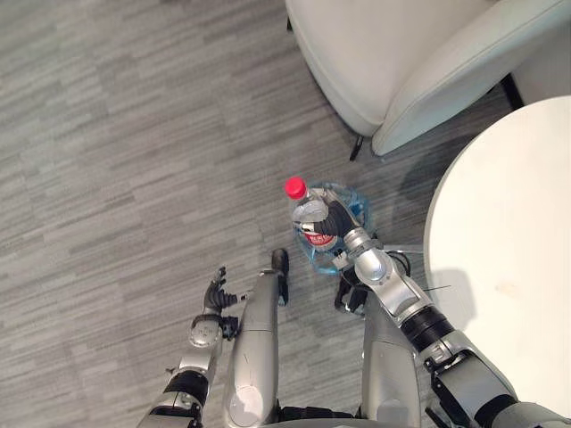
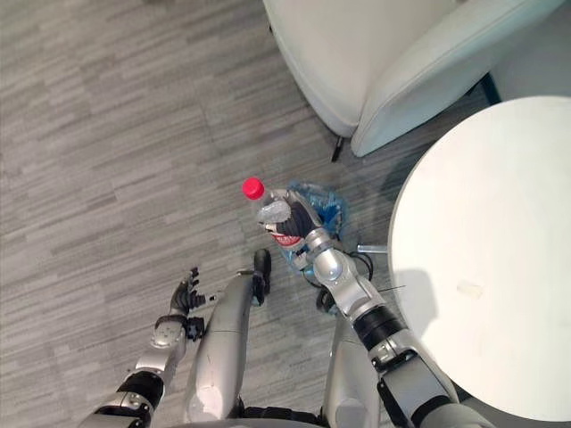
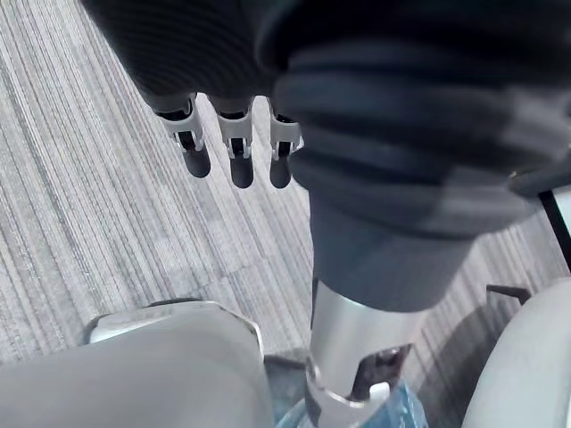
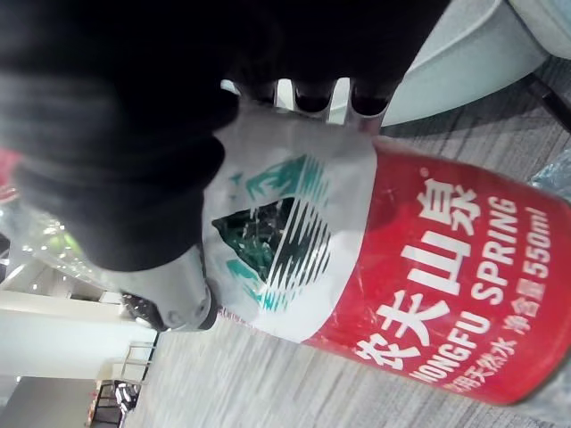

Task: Gather rubbish on tea table into small bin, then transfer packed bag to large trash can.

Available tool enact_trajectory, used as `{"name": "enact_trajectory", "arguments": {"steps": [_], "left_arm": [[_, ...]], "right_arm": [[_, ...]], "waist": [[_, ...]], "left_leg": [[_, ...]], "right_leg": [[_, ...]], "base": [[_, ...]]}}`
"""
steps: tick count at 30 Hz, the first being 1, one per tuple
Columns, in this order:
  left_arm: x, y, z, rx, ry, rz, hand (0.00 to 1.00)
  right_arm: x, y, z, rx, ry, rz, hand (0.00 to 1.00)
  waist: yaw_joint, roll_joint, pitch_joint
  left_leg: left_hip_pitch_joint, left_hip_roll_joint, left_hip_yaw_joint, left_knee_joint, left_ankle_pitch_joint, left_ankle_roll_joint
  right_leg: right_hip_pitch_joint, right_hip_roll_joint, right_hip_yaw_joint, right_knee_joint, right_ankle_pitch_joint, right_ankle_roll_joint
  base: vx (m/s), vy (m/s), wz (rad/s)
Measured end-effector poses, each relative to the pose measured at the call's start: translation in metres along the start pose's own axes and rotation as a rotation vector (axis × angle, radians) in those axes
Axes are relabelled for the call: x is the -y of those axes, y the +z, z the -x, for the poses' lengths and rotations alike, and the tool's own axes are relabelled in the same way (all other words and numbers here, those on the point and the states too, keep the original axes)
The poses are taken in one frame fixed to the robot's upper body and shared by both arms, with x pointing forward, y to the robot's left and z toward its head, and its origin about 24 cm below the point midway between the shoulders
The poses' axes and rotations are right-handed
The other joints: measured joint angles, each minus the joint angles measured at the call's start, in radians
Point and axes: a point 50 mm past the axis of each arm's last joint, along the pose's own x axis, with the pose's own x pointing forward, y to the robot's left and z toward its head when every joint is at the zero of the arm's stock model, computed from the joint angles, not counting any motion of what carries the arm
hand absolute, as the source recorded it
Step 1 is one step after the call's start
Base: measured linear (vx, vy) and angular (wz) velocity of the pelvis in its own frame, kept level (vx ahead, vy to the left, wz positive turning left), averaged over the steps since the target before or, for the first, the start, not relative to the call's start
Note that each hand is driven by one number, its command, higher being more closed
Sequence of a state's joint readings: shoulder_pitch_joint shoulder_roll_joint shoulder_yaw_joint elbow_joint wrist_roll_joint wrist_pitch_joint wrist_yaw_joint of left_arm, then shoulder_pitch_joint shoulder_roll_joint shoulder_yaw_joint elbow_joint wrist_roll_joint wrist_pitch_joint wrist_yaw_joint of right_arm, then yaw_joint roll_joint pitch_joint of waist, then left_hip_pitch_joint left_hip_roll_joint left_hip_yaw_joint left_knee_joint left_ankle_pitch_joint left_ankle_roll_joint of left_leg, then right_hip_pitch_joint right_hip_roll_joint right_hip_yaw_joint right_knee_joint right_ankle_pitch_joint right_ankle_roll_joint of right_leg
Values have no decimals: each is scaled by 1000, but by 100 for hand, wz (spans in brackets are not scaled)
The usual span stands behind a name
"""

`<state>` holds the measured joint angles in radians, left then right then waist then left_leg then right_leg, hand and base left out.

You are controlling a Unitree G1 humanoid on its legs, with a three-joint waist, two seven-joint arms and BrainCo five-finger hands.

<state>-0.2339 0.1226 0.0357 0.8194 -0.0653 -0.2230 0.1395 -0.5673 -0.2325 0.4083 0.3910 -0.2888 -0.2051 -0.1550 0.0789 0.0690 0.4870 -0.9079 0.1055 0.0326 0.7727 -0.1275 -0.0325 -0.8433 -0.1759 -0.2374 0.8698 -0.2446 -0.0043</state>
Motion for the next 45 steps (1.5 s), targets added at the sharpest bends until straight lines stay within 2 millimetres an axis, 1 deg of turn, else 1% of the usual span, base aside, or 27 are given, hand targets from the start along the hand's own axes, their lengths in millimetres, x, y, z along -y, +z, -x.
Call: {"name": "enact_trajectory", "arguments": {"steps": [2,3,4,7,10,12,13,15,17,20,23,24,29,33,39,40,45], "left_arm": [[7,24,-9,73,15,56,0],[7,31,-12,97,18,67,0],[8,42,-14,139,18,78,0],[9,63,-18,218,21,112,0],[11,78,-21,264,15,131,0],[10,83,-20,286,16,134,0],[10,86,-20,304,14,137,0],[9,90,-19,320,15,141,0],[8,94,-19,341,13,144,0],[8,97,-18,354,8,136,0],[9,97,-18,358,3,133,0],[9,97,-18,357,3,138,0],[13,99,-18,363,-13,130,0],[14,98,-17,361,-14,131,0],[15,97,-17,351,1,139,0],[15,97,-18,349,2,139,0],[16,95,-18,336,2,124,0]], "right_arm": [[14,5,-12,17,-37,56,100],[18,6,-15,21,-44,71,100],[24,10,-20,34,-57,91,100],[38,16,-28,55,-119,114,100],[51,10,-31,18,-158,128,100],[57,5,-33,-6,-173,143,100],[64,4,-32,-15,-205,139,100],[69,3,-32,-19,-232,130,100],[81,-1,-35,-48,-266,139,100],[88,-6,-36,-79,-282,133,100],[93,-4,-37,-78,-319,101,100],[94,-3,-38,-77,-328,84,0],[91,-7,-37,-94,-330,77,0],[80,-8,-38,-103,-315,46,0],[64,-11,-34,-121,-293,6,0],[58,-12,-34,-124,-284,-4,0],[48,-18,-25,-140,-254,44,0]], "waist": [[19,-2,17],[20,-3,25],[19,-5,34],[20,-6,36],[21,-7,37],[21,-10,38],[21,-10,38],[21,-10,38],[20,-10,38],[20,-10,38],[20,-10,38],[20,-10,38],[20,-10,38],[15,-10,38],[16,-12,37],[16,-12,37],[16,-13,37]], "left_leg": [[-90,0,-6,44,0,0],[-109,0,-7,53,0,0],[-149,0,-7,73,0,0],[-255,1,-15,130,0,1],[-310,0,-17,161,-1,2],[-329,0,-19,174,-1,2],[-344,0,-19,176,-1,1],[-360,2,-19,177,0,-1],[-378,7,-18,176,2,-4],[-384,13,-18,176,3,-4],[-386,13,-18,173,3,-4],[-386,13,-18,171,3,-4],[-386,13,-19,168,3,-4],[-385,14,-19,166,3,-5],[-377,15,-20,151,11,-16],[-375,16,-23,150,13,-18],[-355,20,-33,148,15,-23]], "right_leg": [[-91,-5,3,52,-7,-9],[-110,-8,3,64,-9,-12],[-151,-16,2,90,-15,-15],[-255,-22,4,155,-30,-25],[-312,-32,6,199,-45,-25],[-334,-35,6,217,-51,-30],[-350,-35,6,223,-53,-32],[-369,-35,6,227,-53,-33],[-389,-33,5,230,-53,-33],[-392,-33,-1,230,-55,-36],[-393,-33,-3,228,-57,-37],[-393,-34,-4,228,-59,-35],[-393,-34,-5,228,-60,-34],[-393,-33,-5,227,-60,-34],[-392,-31,-6,224,-60,-34],[-390,-29,-8,224,-60,-34],[-365,-22,-14,220,-63,-39]], "base": [[-131,-19,4],[-101,-22,10],[-86,-28,11],[-67,-23,4],[-29,-4,7],[-29,0,4],[-32,5,2],[-16,3,0],[0,0,0],[0,0,0],[5,11,1],[0,0,0],[0,0,0],[0,0,0],[0,0,0],[0,0,0],[-6,5,-1]]}}
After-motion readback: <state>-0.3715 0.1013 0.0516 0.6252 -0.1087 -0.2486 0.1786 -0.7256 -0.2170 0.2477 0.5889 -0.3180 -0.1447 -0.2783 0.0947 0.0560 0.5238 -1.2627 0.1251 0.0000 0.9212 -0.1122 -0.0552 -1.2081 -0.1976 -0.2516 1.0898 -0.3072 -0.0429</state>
